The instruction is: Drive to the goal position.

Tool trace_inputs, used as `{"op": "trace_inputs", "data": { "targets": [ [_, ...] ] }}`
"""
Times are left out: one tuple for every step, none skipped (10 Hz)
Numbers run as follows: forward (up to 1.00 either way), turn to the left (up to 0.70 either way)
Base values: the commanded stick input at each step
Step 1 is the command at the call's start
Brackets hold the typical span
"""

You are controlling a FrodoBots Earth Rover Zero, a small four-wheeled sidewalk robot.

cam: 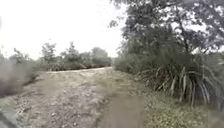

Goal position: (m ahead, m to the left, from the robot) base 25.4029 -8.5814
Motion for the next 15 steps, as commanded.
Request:
{"op": "trace_inputs", "data": {
  "targets": [
    [0.69,0.0],
    [0.7,0.0],
    [0.7,0.0],
    [0.7,0.0],
    [0.7,0.0],
    [0.7,0.0],
    [0.7,0.0],
    [0.7,0.0],
    [0.7,0.0],
    [0.7,0.05],
    [0.7,0.23],
    [0.7,0.35],
    [0.7,0.35],
    [0.7,0.35],
    [0.7,0.29]
  ]
}}
